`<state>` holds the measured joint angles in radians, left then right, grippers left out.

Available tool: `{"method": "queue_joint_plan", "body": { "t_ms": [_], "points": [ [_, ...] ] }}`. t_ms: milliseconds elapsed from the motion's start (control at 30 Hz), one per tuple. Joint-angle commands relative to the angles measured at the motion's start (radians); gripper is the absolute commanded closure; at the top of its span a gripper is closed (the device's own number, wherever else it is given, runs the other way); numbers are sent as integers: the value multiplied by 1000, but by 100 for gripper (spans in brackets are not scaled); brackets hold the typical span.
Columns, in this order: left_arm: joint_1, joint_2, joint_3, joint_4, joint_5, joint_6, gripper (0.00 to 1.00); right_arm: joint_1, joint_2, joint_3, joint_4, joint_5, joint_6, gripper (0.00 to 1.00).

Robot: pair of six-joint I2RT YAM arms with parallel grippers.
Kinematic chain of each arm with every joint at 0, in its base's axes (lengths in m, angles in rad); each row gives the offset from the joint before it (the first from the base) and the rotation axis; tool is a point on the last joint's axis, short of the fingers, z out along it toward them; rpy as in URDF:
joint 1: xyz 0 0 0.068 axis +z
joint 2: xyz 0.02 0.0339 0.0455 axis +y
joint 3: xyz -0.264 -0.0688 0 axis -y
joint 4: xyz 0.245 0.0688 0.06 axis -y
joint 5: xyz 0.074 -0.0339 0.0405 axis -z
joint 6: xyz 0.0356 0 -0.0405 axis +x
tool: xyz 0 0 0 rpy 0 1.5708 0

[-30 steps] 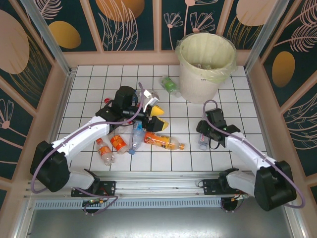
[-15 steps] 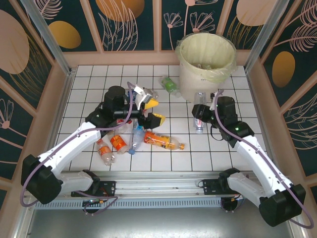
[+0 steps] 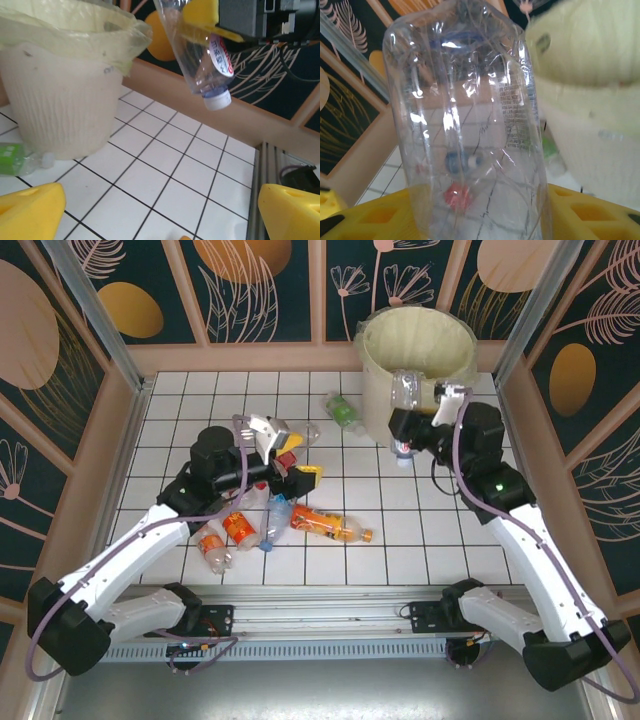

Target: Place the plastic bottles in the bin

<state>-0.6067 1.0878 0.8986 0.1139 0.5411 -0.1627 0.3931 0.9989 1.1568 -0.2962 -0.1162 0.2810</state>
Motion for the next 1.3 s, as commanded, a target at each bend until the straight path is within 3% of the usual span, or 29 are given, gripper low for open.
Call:
{"method": "queue_joint_plan", "body": {
  "t_ms": [0, 233, 533, 867, 1067, 1267],
  "points": [
    [14, -44, -23, 83, -71, -30, 2, 7, 51, 90, 61, 97, -102, 44],
    [49, -51, -24, 93, -68, -50, 2, 5, 206, 257, 111, 268, -233, 44],
    [126, -32, -13, 113, -10, -83, 1, -5, 415, 408, 211, 398, -371, 44],
    [140, -28, -2, 96, 1, -75, 1, -114, 650, 618, 176, 348, -391, 45],
    [140, 18, 18, 73, 61, -62, 1, -163, 764, 722, 163, 302, -394, 45],
    [141, 67, 63, 2, 116, -2, 1, -191, 930, 887, 27, 233, -382, 42]
  ]
}}
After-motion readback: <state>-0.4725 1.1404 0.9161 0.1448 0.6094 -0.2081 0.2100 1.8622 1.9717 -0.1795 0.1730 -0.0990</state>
